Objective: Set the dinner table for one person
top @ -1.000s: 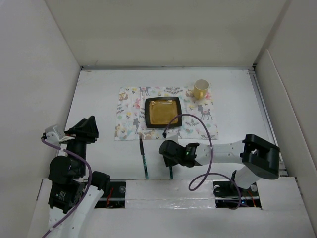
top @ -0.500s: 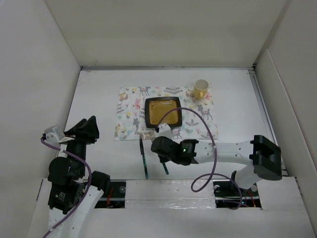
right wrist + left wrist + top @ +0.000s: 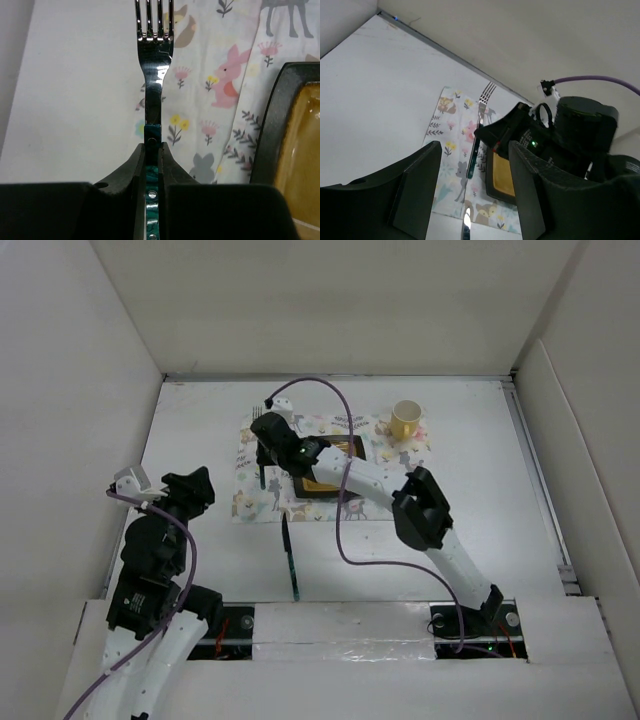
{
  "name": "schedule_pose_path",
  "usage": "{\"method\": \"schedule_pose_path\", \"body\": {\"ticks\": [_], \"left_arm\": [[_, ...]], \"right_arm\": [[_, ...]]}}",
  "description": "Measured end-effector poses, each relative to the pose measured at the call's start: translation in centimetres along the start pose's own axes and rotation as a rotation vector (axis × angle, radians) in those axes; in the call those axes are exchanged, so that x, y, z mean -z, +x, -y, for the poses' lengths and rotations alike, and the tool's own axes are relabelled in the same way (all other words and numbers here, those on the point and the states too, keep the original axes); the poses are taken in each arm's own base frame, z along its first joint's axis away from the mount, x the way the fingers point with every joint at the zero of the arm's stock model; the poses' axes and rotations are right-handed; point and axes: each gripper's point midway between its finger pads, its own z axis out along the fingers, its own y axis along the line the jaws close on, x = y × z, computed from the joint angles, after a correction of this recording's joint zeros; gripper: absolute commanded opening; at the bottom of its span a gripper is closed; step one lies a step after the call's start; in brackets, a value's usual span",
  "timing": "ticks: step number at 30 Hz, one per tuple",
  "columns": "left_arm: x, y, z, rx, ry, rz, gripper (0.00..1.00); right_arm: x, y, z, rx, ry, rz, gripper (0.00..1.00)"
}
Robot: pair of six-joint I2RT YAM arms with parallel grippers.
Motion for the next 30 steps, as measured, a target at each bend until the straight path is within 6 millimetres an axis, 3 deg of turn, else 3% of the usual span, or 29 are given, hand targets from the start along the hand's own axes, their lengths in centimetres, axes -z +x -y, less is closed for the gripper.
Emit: {"method": "schedule_pose_path", "body": {"ticks": [4, 9, 15, 17, 20, 30], "left_arm": [[-0.4, 0.9, -0.2, -0.007, -0.017, -0.034, 0.54], [-0.3, 0.9, 0.0, -0.006, -0.009, -0.038, 0.54], [-0.3, 0.8, 0.1, -0.006, -0.004, -0.038, 0.54], [-0.3, 0.8, 0.1, -0.005, -0.003, -0.039, 0.54], [-0.3, 0.8, 0.1, -0.005, -0.002, -0.040, 0.55], [-0.3, 0.8, 0.1, -0.006, -0.002, -0.040, 0.55]], "right_arm": [[-4.2, 1.5, 2.8, -0.031, 0.069, -0.040, 0.00], [-6.3, 4.5, 5.0, -0.042, 0.122, -0.113, 0.00], [-6.8, 5.9, 5.3, -0.065, 0.129, -0.147, 0.02], [-6.9, 6.1, 5.3, -0.076, 0.127, -0.145, 0.19], [-7.2, 6.9, 5.7, -0.089, 0.133, -0.155, 0.33], [-6.2, 7.1, 5.9, -0.089, 0.125, -0.157, 0.38]]}}
